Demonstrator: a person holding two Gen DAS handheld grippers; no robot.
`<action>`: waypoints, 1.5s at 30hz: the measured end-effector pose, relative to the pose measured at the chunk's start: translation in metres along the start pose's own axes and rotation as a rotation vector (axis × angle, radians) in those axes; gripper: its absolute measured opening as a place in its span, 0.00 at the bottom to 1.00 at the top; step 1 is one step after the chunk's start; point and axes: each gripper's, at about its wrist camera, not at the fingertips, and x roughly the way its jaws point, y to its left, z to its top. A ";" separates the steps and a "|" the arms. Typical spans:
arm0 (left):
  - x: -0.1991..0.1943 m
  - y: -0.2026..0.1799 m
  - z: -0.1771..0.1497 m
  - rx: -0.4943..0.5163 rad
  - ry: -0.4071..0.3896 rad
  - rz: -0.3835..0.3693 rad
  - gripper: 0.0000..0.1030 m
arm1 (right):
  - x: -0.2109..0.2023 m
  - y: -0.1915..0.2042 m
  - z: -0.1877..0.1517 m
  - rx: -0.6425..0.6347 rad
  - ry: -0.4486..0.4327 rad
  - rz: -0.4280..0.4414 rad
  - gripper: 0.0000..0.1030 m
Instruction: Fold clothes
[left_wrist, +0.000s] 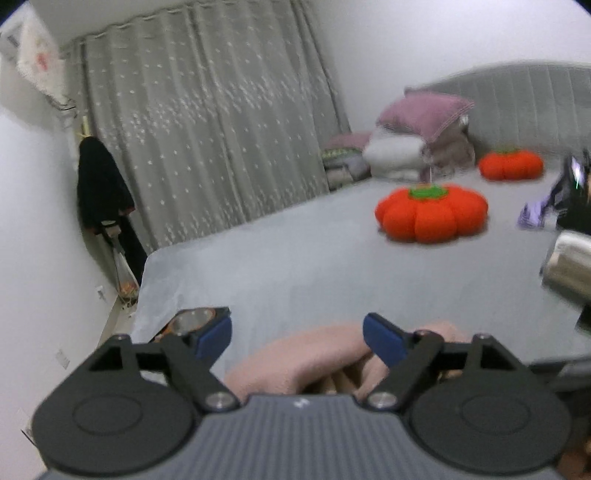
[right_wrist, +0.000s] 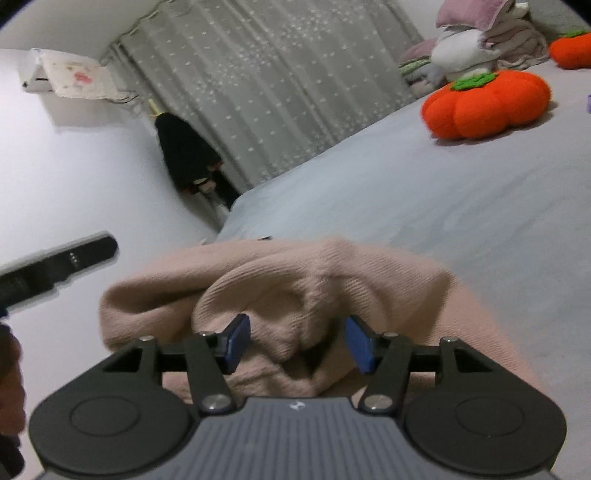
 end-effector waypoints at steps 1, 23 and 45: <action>0.011 -0.003 -0.004 0.016 0.017 0.005 0.81 | 0.001 -0.003 0.001 0.007 -0.004 -0.015 0.57; 0.042 0.058 -0.033 -0.297 0.012 0.031 0.16 | 0.016 -0.013 0.018 0.014 -0.177 -0.011 0.17; -0.156 0.094 -0.031 -0.447 -0.197 -0.013 0.12 | -0.209 -0.020 0.031 0.053 -0.559 -0.160 0.16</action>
